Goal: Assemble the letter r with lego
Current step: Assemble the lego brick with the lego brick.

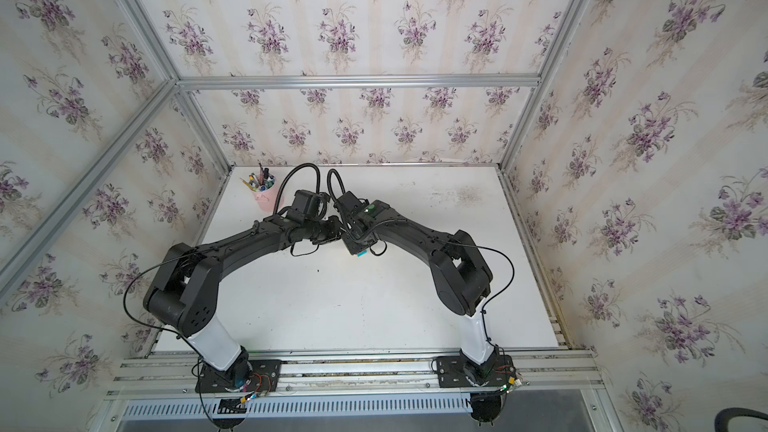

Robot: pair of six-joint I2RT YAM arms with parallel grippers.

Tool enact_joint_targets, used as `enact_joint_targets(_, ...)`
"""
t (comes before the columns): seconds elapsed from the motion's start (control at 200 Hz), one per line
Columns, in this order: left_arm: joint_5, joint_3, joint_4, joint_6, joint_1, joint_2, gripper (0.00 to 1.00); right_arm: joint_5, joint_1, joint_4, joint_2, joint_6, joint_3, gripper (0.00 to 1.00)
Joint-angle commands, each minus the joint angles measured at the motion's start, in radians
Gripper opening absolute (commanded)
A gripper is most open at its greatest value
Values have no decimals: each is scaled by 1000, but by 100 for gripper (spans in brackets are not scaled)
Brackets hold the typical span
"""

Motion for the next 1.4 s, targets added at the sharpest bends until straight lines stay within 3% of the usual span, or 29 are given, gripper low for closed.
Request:
enact_joint_targets(0.0, -48, -10, -97, 10, 1, 19, 14, -31, 3, -17, 13, -2, -3, 30)
enact_joint_targets(1.059, -48, -49, -90, 8, -1, 2, 13, -36, 3, -8, 23, 0, -31, 30)
enact_joint_targets(1.104, -45, -53, -80, 7, -1, -10, 19, -32, 3, -7, 20, -1, -31, 30)
enact_joint_targets(1.264, -54, -81, -38, -12, 0, -83, 67, -26, 3, 4, 10, 0, -33, 30)
enact_joint_targets(1.394, -70, -106, -25, -19, 1, -150, 83, -23, 3, 19, 0, 0, -36, 30)
